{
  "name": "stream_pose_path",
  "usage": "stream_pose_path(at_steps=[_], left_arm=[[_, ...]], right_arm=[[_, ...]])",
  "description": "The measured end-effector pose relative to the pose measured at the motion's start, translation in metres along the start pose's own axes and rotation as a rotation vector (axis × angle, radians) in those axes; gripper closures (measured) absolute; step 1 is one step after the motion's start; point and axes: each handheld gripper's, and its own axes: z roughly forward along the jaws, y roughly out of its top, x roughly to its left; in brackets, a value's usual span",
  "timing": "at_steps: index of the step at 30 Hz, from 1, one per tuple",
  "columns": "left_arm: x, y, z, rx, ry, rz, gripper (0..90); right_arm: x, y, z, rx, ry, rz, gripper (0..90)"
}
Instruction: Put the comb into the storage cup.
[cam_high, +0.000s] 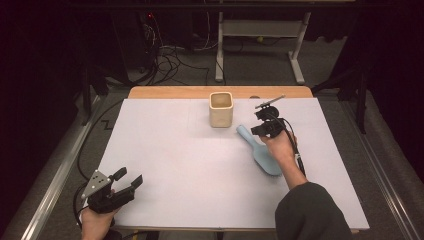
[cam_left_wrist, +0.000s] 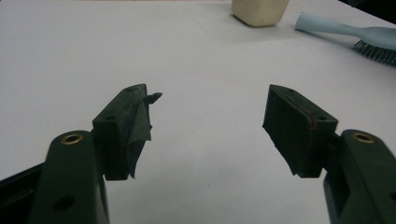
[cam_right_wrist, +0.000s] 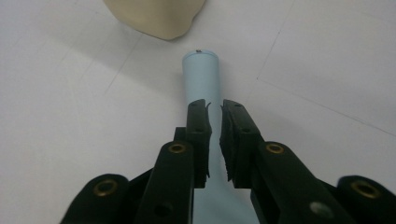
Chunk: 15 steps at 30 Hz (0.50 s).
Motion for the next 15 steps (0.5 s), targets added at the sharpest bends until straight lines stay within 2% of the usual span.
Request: stream_pose_path(at_steps=[5, 9, 15], left_arm=[[0.000, 0.000, 0.000, -0.002, -0.004, 0.000, 32.5], [-0.001, 0.000, 0.001, 0.000, -0.007, 0.002, 32.6], [-0.001, 0.000, 0.002, 0.000, -0.010, 0.003, 32.5]], right_arm=[[-0.003, 0.008, 0.014, 0.072, 0.000, 0.018, 88.0], [-0.004, 0.013, 0.020, 0.105, -0.001, 0.035, 88.9], [-0.004, 0.020, 0.026, 0.128, -0.015, 0.049, 89.5]])
